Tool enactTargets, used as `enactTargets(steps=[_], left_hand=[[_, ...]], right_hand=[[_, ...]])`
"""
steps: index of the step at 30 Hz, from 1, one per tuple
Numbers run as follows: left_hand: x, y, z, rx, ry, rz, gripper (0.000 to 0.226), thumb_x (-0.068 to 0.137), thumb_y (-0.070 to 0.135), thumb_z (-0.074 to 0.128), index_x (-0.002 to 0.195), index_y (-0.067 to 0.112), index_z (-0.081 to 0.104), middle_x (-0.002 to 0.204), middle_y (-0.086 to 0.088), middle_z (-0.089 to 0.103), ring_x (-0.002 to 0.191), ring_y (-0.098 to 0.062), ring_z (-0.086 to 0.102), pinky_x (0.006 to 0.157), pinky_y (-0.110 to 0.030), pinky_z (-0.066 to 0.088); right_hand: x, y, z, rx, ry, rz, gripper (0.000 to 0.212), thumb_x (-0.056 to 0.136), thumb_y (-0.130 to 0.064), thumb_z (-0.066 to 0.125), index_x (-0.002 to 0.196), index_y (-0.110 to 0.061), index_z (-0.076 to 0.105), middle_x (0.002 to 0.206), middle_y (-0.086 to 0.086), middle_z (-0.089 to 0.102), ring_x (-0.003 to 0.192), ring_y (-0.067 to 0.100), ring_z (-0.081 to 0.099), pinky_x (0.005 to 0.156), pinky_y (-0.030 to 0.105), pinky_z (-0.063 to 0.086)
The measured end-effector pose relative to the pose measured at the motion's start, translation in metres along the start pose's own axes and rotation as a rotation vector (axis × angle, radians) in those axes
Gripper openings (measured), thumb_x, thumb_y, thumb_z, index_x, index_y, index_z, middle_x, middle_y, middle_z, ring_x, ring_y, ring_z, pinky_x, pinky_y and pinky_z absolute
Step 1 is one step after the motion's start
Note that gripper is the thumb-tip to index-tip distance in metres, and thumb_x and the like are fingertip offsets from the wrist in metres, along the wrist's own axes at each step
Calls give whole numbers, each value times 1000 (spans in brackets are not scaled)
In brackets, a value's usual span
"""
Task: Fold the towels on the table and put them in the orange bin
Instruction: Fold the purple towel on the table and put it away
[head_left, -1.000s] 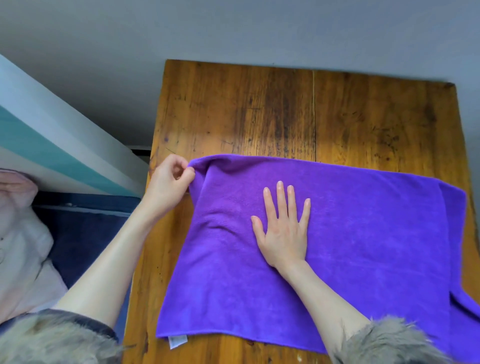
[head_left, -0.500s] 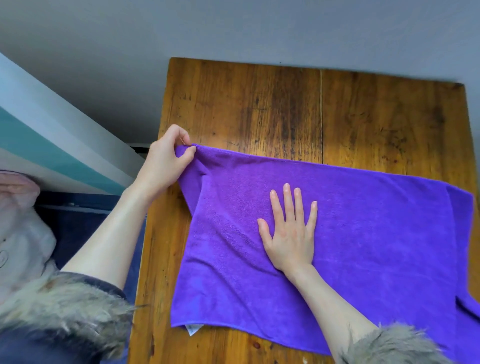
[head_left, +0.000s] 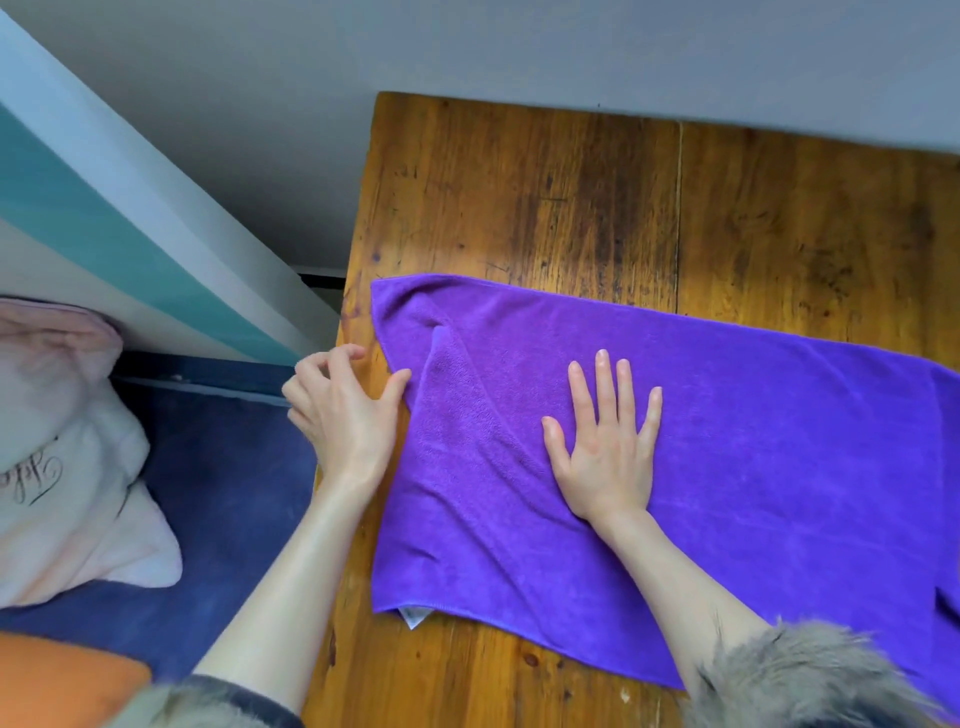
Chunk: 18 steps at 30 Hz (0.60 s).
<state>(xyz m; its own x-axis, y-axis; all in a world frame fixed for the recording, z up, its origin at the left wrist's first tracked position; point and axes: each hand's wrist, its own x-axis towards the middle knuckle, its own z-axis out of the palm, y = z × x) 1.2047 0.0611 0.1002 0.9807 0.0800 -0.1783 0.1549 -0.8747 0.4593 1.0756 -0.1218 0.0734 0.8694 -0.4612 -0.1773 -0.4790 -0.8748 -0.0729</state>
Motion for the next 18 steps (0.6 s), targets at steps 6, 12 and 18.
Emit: enactTargets(steps=[6, 12, 18], left_hand=[[-1, -13, 1, 42, -80, 95, 53, 79, 37, 70, 124, 18, 49, 135, -12, 35, 125, -33, 31, 99, -46, 31], [30, -31, -28, 36, -24, 279, 22, 91, 16, 55, 112, 9, 56, 111, -12, 58, 101, -31, 56, 77, -39, 42], [-16, -48, -26, 2, -38, 281, 27, 88, 17, 60, 114, 6, 57, 112, -15, 54, 104, -33, 49, 89, -40, 39]], right_hand=[[-1, 0, 2, -11, 1, -4, 65, 91, -52, 19, 147, -20, 24, 157, 7, 16, 145, 27, 11, 115, 56, 7], [-1, 1, 1, -15, 1, 2, 65, 91, -52, 19, 147, -20, 26, 157, 7, 16, 145, 27, 10, 115, 55, 6], [-1, 0, -1, 12, -22, 0, 63, 93, -50, 25, 148, -21, 21, 158, 5, 9, 146, 25, 3, 115, 53, -1]])
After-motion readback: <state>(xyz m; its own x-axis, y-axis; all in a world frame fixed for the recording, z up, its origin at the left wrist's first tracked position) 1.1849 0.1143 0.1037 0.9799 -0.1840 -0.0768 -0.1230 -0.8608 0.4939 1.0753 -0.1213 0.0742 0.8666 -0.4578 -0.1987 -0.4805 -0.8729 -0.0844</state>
